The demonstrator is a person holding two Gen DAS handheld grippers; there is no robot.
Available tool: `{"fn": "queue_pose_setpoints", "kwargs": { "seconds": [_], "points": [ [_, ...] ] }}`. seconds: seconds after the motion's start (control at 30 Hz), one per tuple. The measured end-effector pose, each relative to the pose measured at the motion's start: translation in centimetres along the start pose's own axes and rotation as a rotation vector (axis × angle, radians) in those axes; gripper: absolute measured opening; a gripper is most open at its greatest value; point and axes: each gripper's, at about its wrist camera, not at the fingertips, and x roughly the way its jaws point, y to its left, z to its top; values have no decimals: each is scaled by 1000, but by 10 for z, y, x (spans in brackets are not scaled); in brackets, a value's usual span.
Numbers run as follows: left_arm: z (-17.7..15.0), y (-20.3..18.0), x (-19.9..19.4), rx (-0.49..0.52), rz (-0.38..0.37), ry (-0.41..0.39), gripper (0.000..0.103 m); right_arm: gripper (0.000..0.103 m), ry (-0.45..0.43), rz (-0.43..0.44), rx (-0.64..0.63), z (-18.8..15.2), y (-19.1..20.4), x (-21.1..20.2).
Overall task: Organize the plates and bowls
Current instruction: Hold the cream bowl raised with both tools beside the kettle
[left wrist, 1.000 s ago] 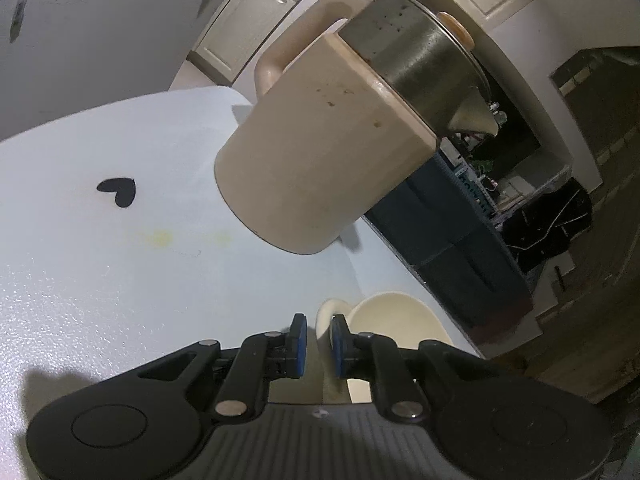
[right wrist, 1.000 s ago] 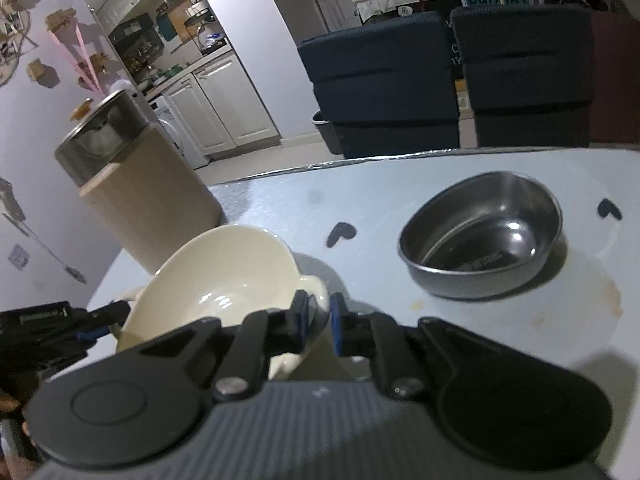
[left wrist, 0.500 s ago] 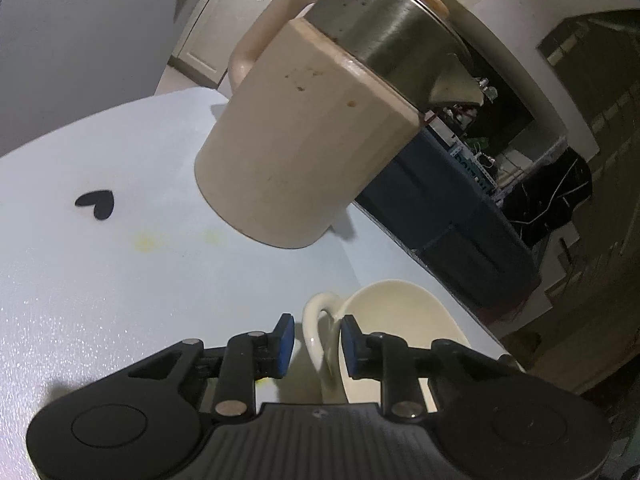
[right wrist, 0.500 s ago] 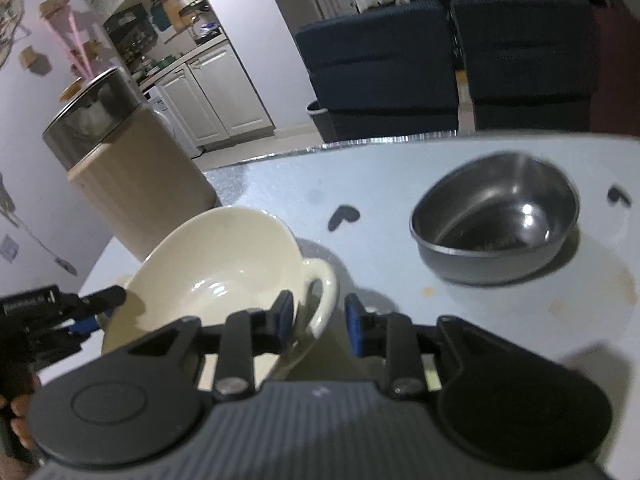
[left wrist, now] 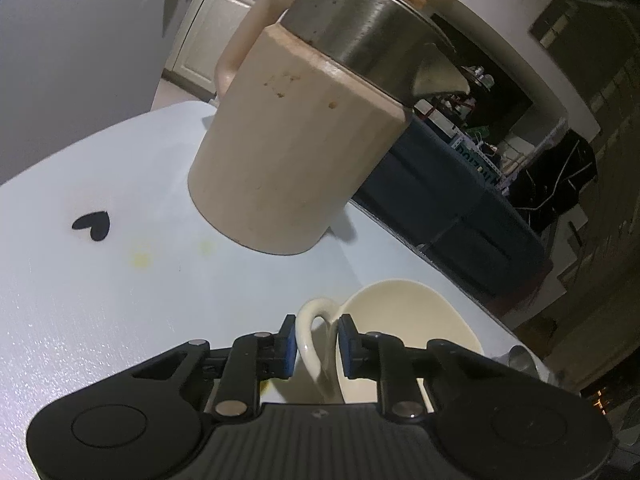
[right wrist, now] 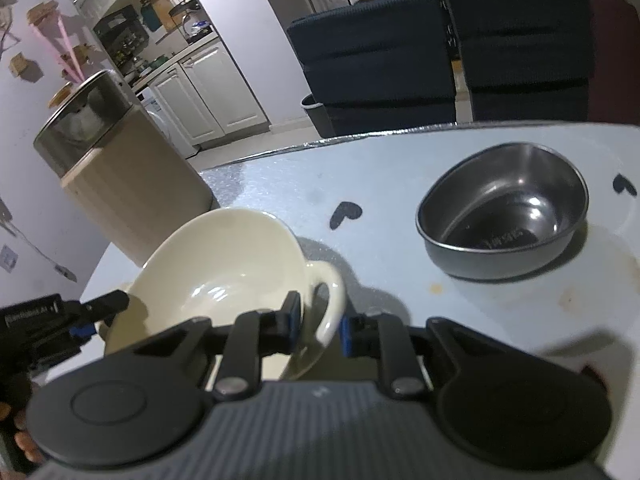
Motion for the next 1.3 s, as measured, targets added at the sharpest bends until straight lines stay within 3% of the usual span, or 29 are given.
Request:
{"fn": "queue_pose_setpoints", "kwargs": {
  "seconds": [0.27, 0.4, 0.5, 0.67, 0.87, 1.03, 1.3],
  "points": [
    [-1, -4, -1, 28, 9, -10, 23, 23, -37, -26, -30, -8, 6, -1],
    [-1, 2, 0, -36, 2, 1, 23, 23, -34, -15, -15, -8, 3, -2],
    [0, 8, 0, -100, -10, 4, 22, 22, -24, 16, 50, -6, -5, -2],
    [7, 10, -9, -96, 8, -51, 18, 21, -21, 47, 161, -3, -16, -4],
    [11, 13, -9, -81, -14, -30, 16, 22, -20, 42, 128, 0, -16, -6],
    [11, 14, -5, -82, -23, 40, 16, 21, -8, 69, 162, 1, -21, -5],
    [12, 12, -6, -36, -22, 53, 12, 23, 8, 93, 181, 6, -32, -11]
  ]
}}
